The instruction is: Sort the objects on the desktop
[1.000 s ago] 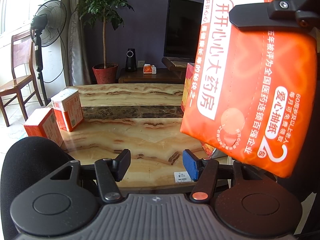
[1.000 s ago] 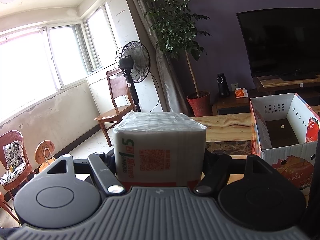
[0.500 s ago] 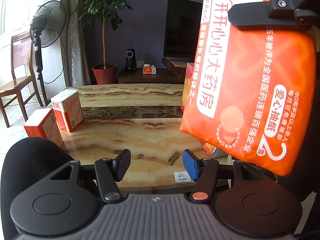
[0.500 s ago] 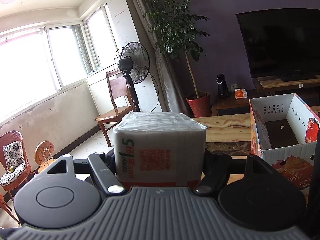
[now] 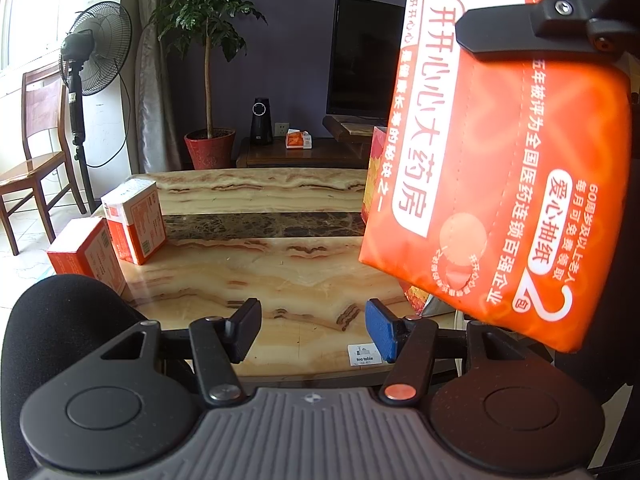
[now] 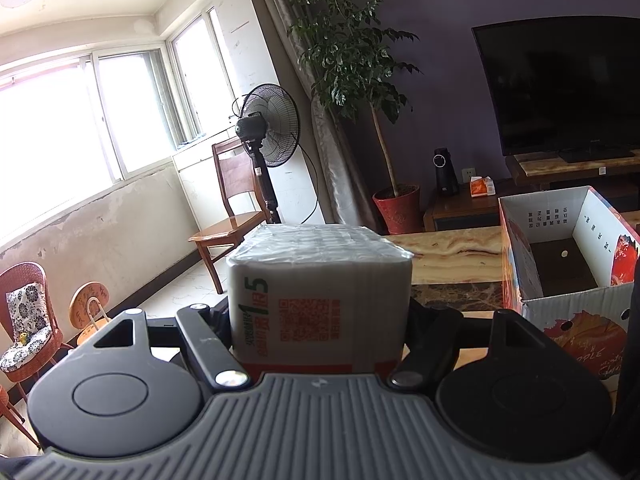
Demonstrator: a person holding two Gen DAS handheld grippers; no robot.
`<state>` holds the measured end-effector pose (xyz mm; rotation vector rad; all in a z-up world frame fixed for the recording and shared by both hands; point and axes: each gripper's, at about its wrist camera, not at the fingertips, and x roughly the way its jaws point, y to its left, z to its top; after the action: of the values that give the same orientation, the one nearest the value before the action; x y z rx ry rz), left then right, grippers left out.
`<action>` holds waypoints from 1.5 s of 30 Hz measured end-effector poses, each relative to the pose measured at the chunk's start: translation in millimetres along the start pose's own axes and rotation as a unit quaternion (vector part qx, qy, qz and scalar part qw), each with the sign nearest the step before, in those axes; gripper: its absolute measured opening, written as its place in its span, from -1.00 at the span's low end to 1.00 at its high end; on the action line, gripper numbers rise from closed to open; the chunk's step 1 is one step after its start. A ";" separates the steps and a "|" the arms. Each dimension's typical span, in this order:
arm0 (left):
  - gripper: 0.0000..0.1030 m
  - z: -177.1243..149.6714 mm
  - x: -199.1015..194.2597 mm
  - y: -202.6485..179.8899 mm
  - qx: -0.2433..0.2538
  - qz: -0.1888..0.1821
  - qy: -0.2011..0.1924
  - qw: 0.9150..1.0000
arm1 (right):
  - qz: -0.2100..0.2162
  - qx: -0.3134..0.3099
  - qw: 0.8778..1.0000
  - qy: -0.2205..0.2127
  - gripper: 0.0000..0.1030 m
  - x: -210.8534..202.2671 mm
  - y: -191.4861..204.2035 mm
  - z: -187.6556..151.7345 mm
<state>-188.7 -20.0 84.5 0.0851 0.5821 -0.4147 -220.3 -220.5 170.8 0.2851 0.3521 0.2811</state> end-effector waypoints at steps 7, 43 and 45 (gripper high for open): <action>0.14 -0.3 -0.1 0.3 -0.001 0.000 -0.001 1.000 | 0.001 0.007 1.000 -0.002 0.48 -0.8 -1.3 -0.1; 0.11 0.2 -5.4 -4.5 0.004 0.001 -0.018 1.000 | 0.022 0.034 0.999 0.013 0.48 1.4 -3.7 -3.2; 0.11 0.1 -5.0 -5.5 0.007 0.000 -0.018 1.000 | 0.024 0.036 0.999 0.016 0.49 1.7 -4.2 -3.0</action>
<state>-194.7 -23.3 87.5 0.0915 0.5443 -0.4196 -219.0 -223.2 166.3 0.3598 0.3872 0.3206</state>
